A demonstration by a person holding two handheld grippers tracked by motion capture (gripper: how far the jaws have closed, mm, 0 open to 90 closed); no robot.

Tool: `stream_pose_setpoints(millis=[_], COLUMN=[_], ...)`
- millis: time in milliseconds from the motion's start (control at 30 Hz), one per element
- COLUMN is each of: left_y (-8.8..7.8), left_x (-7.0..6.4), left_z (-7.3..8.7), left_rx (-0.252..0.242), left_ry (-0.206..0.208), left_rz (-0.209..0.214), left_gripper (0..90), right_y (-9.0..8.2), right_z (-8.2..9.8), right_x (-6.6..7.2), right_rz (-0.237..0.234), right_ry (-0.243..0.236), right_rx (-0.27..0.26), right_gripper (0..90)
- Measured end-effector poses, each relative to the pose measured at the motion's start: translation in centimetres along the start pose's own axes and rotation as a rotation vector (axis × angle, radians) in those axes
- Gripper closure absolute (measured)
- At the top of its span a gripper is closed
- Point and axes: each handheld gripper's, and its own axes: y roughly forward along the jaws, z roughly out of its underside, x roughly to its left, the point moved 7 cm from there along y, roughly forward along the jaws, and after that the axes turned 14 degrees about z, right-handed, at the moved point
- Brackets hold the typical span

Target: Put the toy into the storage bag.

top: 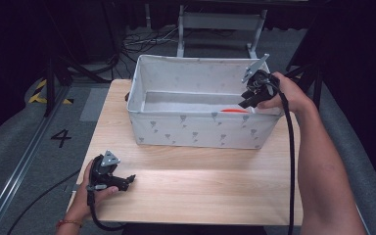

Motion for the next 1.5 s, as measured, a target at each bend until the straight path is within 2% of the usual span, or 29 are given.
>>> stream_pose_setpoints(millis=[67, 167, 233, 267, 367, 400, 433, 533, 733, 867, 900, 1033, 1167, 1233, 1300, 1500], left_y=[0.0, 0.0, 0.0, 0.0, 0.0, 0.0, 0.0, 0.0, 0.0, 0.0, 0.0, 0.0, 0.0, 0.0, 0.0, 0.0], left_x=[0.0, 0.0, 0.0, 0.0, 0.0, 0.0, 0.0, 0.0, 0.0, 0.0, 0.0, 0.0, 0.0, 0.0, 0.0, 0.0], left_z=[0.0, 0.0, 0.0, 0.0, 0.0, 0.0, 0.0, 0.0, 0.0, 0.0, 0.0, 0.0, 0.0, 0.0, 0.0, 0.0], left_rx=[0.0, 0.0, 0.0, 0.0, -0.001, -0.001, 0.0, 0.0, 0.0, 0.0, 0.0, -0.001, -0.001, -0.002, -0.002, -0.002], left_ry=[0.0, 0.0, 0.0, 0.0, 0.001, 0.002, 0.0, 0.0, -0.001, -0.001, 0.0, -0.001, -0.001, -0.002, -0.001, -0.002], left_rz=[0.0, 0.0, 0.0, 0.0, 0.0, 0.0, 0.0, 0.0, -0.001, -0.002, -0.002, -0.002, -0.005, -0.005, -0.006, -0.004], left_gripper=[0.4, 0.4, 0.4, 0.4, 0.4, 0.4, 0.4, 0.4, 0.4, 0.4, 0.4, 0.4, 0.4, 0.4, 0.4, 0.5], right_y=[-0.4, -0.9, -1.4, -1.6, -2.2, -2.4, -2.6, -3.0, -5.1, -6.5, -7.2, -7.9, -8.4, -8.7, -9.0, -9.7], right_z=[0.1, 0.2, 0.3, 0.3, 0.3, 0.3, 0.4, 0.7, 1.5, 2.0, 2.4, 3.0, 4.0, 4.6, 5.0, 6.4], right_x=[0.1, -0.2, -0.3, -0.5, -0.6, -0.6, -0.7, -0.8, -0.7, -0.3, 0.1, 0.8, 1.9, 2.4, 3.1, 4.1], right_rz=[0.004, 0.041, 0.055, 0.077, 0.095, 0.113, 0.153, 0.194, 0.25, 0.275, 0.268, 0.277, 0.29, 0.284, 0.247, 0.299], right_ry=[0.014, 0.057, 0.097, 0.115, 0.168, 0.181, 0.198, 0.229, 0.312, 0.321, 0.324, 0.321, 0.312, 0.304, 0.305, 0.289], right_rx=[-0.027, -0.061, -0.099, -0.11, -0.141, -0.153, -0.156, -0.165, -0.224, -0.254, -0.273, -0.285, -0.294, -0.297, -0.314, -0.321], right_gripper=[52.5, 45.3, 40.5, 37.9, 31.6, 27.4, 24.7, 22.1, 17.7, 17.1, 18.2, 18.6, 23.6, 24.7, 24.7, 22.8])
